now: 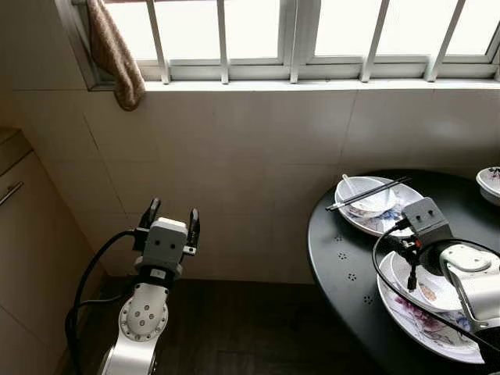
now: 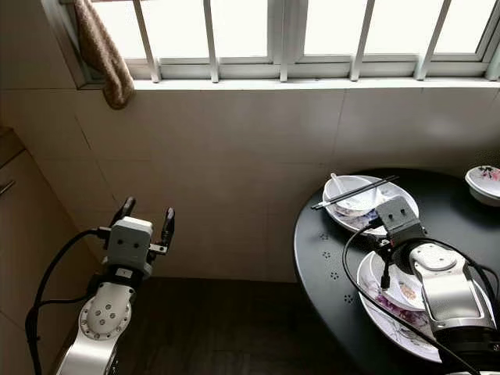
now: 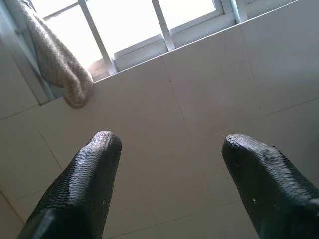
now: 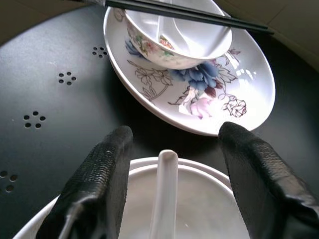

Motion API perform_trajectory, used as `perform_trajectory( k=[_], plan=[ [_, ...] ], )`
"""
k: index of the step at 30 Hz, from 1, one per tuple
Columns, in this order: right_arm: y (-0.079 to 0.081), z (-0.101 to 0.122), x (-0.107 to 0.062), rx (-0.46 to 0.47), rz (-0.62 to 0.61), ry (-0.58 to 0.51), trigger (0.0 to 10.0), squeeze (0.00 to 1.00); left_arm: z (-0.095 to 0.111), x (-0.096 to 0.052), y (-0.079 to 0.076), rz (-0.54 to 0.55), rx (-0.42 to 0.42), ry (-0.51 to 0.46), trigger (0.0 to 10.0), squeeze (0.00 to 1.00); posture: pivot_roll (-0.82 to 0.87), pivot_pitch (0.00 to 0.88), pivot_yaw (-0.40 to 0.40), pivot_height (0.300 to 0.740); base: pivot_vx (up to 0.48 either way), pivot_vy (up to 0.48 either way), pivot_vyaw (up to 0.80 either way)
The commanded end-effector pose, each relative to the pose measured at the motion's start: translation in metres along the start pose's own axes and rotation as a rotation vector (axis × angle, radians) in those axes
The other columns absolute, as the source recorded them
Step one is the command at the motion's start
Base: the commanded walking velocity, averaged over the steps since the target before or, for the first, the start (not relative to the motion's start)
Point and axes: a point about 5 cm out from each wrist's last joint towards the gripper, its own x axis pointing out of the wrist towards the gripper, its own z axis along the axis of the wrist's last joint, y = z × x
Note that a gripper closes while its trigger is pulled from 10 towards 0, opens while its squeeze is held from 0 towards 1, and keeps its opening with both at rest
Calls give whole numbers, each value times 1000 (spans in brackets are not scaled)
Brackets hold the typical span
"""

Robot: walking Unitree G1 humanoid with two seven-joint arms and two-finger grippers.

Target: Kitchen organization

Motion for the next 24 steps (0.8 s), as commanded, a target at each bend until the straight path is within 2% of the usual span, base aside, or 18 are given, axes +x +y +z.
perform_trajectory(
  k=[1, 8, 13, 16, 23, 24],
  plan=[
    [-5, -3, -1, 49, 5, 15, 10000, 0, -2, 1, 2, -6, 6, -1, 10000, 0, -67, 0, 17, 740, 0, 0, 0],
    [-5, -10, 3, 68, 6, 47, 10000, 0, -2, 1, 2, -6, 7, 1, 10000, 0, -63, 0, 16, 740, 0, 0, 0],
    [-2, -29, 8, 52, 7, 107, 10000, 0, -3, 1, 1, -6, 9, 3, 10000, 0, -62, 0, 15, 740, 0, 0, 0],
    [-2, -31, 10, 56, 1, 110, 10000, 0, -3, 1, 2, -5, 11, 3, 10000, 0, -60, 0, 17, 740, 0, 0, 0],
    [-8, -18, 11, 82, -44, 42, 10000, 0, -3, 1, 3, -4, 18, 0, 10000, 0, -61, 0, 21, 740, 0, 0, 0],
    [-12, -4, 10, 126, -66, -33, 10000, 0, -3, 2, 4, -3, 21, -1, 10000, 0, -62, 0, 23, 740, 0, 0, 0]
  ],
)
